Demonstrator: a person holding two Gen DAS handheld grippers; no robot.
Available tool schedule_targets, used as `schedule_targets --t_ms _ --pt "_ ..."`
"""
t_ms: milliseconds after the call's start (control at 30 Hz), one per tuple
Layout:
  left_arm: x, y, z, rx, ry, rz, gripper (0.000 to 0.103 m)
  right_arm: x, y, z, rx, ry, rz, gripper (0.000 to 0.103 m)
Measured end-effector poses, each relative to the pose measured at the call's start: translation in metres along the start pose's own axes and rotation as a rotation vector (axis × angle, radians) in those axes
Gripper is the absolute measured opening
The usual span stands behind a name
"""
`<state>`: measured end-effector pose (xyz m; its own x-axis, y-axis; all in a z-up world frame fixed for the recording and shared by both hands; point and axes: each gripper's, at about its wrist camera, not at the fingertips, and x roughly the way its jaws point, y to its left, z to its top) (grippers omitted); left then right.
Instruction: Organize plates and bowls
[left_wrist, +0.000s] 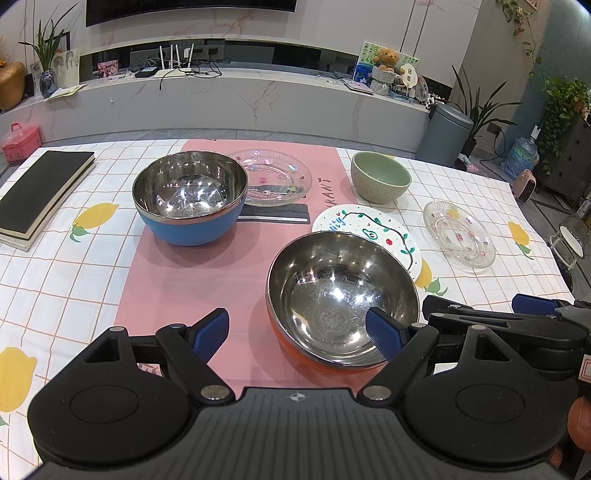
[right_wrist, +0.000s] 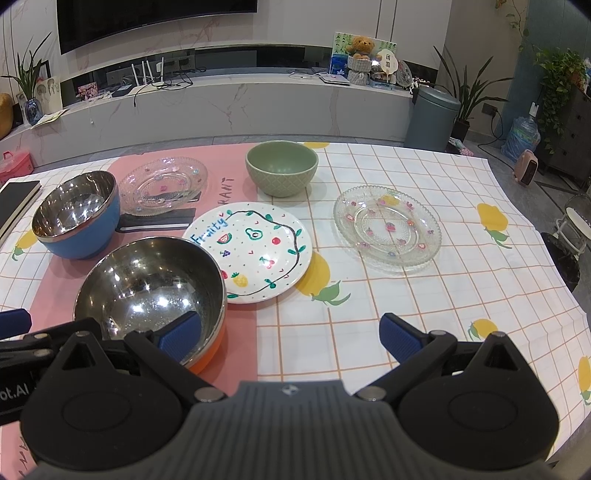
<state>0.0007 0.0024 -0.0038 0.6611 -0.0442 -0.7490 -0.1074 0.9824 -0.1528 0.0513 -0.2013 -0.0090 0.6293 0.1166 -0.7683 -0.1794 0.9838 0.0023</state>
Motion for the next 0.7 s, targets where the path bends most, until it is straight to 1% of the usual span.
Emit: schedule_targets --t_ms 200,400,467,533,567,633,700 --pt "0.002 0.000 0.000 0.005 -0.007 -0.006 0.098 0.002 0.001 0.002 0.001 0.007 0.000 0.100" --pt "0.003 0.004 0.001 -0.016 -0.002 -0.020 0.097 0.007 0.000 0.003 0.008 0.020 0.002 0.100" --pt "0.003 0.005 0.001 -0.018 -0.005 -0.007 0.095 0.009 -0.001 0.004 0.017 0.028 0.018 0.100" --pt "0.006 0.005 0.001 -0.010 0.000 -0.001 0.091 0.011 -0.003 0.005 0.031 0.038 0.043 0.100" --pt "0.007 0.006 0.001 -0.009 0.003 -0.001 0.090 0.013 -0.004 0.005 0.043 0.040 0.061 0.100" --pt "0.011 0.007 0.000 -0.014 0.008 0.000 0.088 0.016 -0.006 0.006 0.077 0.044 0.096 0.100" --pt "0.014 0.010 0.001 -0.029 0.010 -0.002 0.087 0.021 -0.010 0.007 0.126 0.068 0.131 0.100"
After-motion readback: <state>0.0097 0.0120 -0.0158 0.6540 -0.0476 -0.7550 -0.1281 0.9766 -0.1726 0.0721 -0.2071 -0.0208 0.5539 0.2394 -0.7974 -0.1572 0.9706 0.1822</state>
